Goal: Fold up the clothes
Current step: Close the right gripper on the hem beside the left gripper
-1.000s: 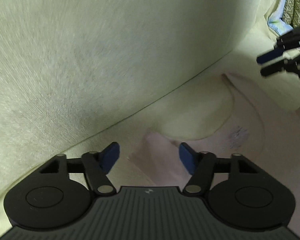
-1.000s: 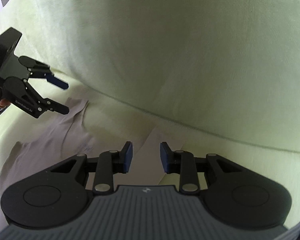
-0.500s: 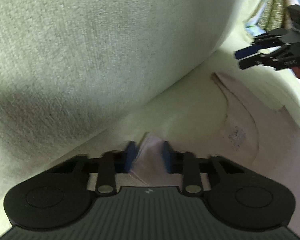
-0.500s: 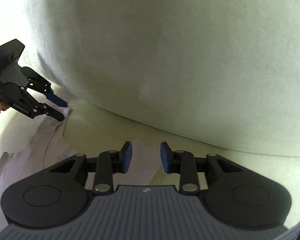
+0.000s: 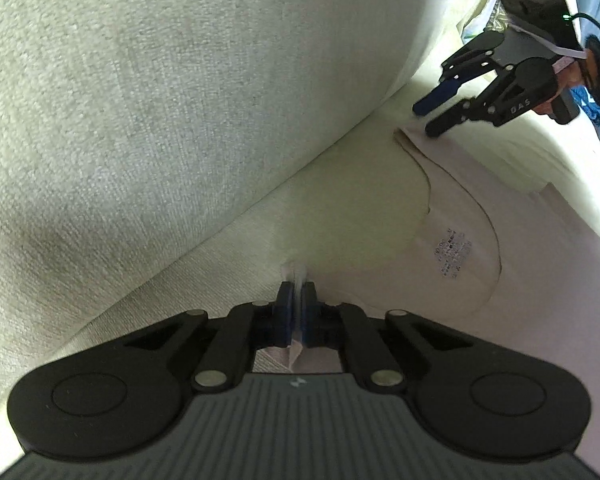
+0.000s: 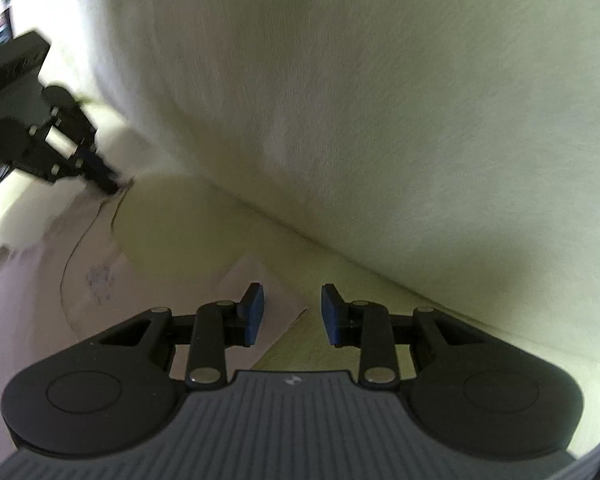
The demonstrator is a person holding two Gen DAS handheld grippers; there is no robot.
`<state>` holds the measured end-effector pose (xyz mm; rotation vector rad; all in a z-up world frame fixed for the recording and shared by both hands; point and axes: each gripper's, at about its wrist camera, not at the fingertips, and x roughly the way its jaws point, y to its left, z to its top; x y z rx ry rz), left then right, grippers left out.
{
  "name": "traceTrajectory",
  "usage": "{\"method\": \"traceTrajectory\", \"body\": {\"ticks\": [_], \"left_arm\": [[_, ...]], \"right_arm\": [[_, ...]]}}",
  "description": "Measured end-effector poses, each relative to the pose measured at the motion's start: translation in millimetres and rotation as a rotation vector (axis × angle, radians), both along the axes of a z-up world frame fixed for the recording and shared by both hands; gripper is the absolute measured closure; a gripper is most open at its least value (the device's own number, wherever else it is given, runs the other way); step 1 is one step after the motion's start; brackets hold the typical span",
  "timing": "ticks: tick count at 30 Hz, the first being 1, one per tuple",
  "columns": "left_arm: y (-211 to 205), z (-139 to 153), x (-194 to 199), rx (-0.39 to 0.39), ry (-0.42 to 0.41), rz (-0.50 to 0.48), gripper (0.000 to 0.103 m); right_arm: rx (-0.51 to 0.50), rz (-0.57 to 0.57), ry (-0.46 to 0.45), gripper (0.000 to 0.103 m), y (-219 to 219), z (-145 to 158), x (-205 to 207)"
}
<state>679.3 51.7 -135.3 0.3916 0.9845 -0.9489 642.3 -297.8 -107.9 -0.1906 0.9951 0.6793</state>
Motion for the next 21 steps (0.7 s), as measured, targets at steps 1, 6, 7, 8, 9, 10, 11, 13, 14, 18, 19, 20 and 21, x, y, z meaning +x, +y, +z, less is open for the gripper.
{"method": "traceTrajectory", "body": {"ticks": [1, 6, 7, 8, 9, 10, 11, 13, 14, 18, 19, 20, 21], "left_arm": [[-1.0, -0.3, -1.8, 0.003, -0.005, -0.002, 0.103], [-11.0, 2.0, -11.1, 0.031, -0.044, -0.020, 0.103], [-13.1, 4.2, -14.3, 0.040, -0.056, -0.024, 0.103], [-16.5, 5.4, -18.5, 0.055, -0.077, -0.032, 0.103], [-19.7, 6.8, -23.3, 0.072, -0.102, -0.042, 0.103], [-22.8, 8.4, -28.1, 0.089, -0.128, -0.051, 0.103], [-25.8, 10.1, -32.9, 0.106, -0.154, -0.060, 0.103], [-30.1, 16.0, -44.2, 0.133, -0.202, -0.081, 0.103], [-31.2, 19.8, -49.4, 0.140, -0.219, -0.085, 0.103], [-29.3, 46.5, -74.9, 0.122, -0.273, -0.056, 0.103], [-28.9, 52.3, -81.3, 0.118, -0.282, -0.049, 0.103], [-28.7, 61.0, -93.2, 0.116, -0.298, -0.042, 0.103], [-28.6, 70.0, -107.9, 0.114, -0.319, -0.039, 0.103]], "right_arm": [[0.005, 0.022, -0.014, 0.073, 3.5, -2.7, 1.2], [0.026, 0.094, -0.017, 0.101, 10.5, -3.1, 6.9], [0.016, 0.118, -0.024, 0.101, 14.3, -2.6, 6.2], [0.006, 0.142, -0.031, 0.101, 18.1, -2.2, 5.6], [-0.006, 0.149, -0.041, 0.101, 20.5, -0.1, 4.6], [-0.016, 0.145, -0.061, 0.101, 21.1, 2.6, 1.6], [-0.026, 0.141, -0.081, 0.101, 21.7, 5.3, -1.4], [-0.026, 0.138, -0.132, 0.101, 23.2, 16.2, -12.0], [-0.026, 0.137, -0.157, 0.101, 24.0, 21.7, -17.4], [-0.022, 0.132, -0.266, 0.101, 23.6, 51.5, -45.8], [-0.022, 0.132, -0.293, 0.101, 23.8, 59.7, -54.4], [-0.015, 0.136, -0.321, 0.101, 23.5, 71.5, -69.7], [-0.007, 0.140, -0.349, 0.101, 23.2, 83.4, -85.0]]}}
